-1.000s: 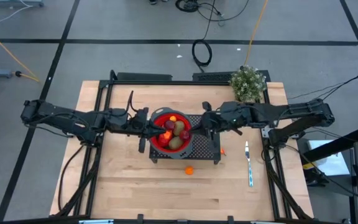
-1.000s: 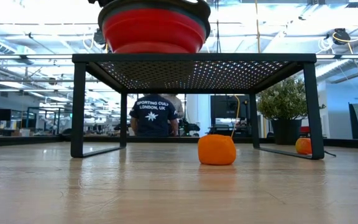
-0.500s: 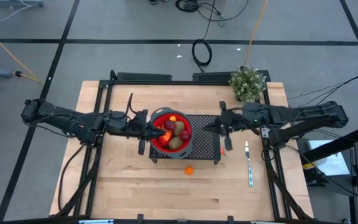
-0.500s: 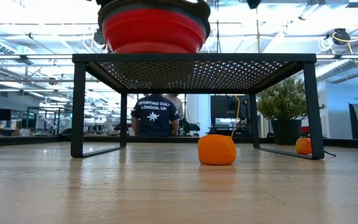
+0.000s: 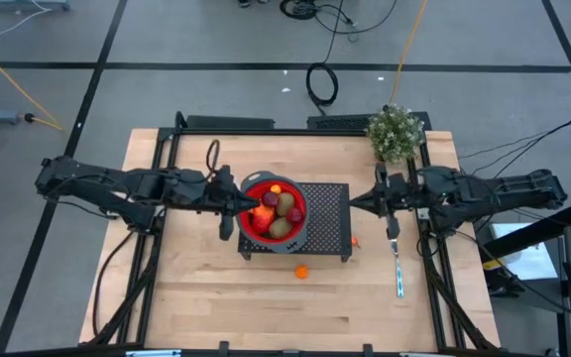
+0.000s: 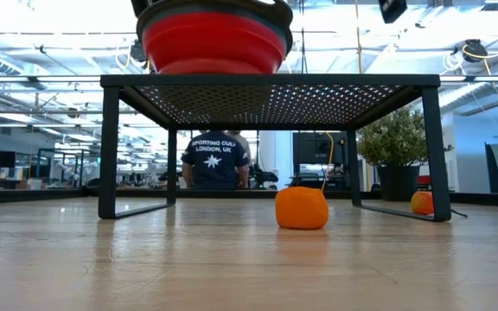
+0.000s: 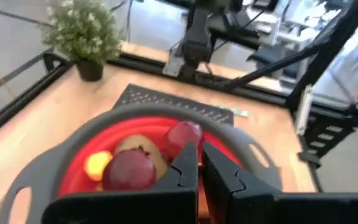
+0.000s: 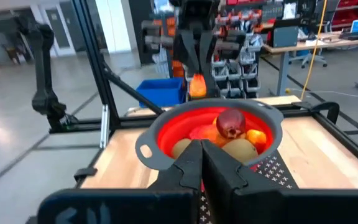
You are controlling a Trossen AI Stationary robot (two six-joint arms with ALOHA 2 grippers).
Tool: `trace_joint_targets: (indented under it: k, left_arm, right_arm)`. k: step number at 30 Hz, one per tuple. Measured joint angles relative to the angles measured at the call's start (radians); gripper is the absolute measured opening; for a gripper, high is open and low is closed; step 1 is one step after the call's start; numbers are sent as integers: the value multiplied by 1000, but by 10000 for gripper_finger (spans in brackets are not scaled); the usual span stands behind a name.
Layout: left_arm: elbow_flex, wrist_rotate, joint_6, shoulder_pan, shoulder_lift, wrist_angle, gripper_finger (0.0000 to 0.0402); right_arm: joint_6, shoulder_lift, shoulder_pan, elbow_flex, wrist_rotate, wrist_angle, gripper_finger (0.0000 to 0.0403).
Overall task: Pick & Place Fruit
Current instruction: Put the peach into the red colander on the shelf
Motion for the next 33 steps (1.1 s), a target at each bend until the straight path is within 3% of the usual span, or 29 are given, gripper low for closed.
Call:
trace_joint_targets:
  k: [7,24,33]
  left_arm:
    - [27,-18,0,-10,35,-62,0]
    - [28,-20,-35,-31,99,-38,0]
    - [28,-40,-34,-31,99,-65,0]
  right_arm:
    - [23,-112,0,-78,0,2,0]
    - [20,-366,1,-266,-1,-21,0]
    - [71,-417,1,-368,-1,-12,0]
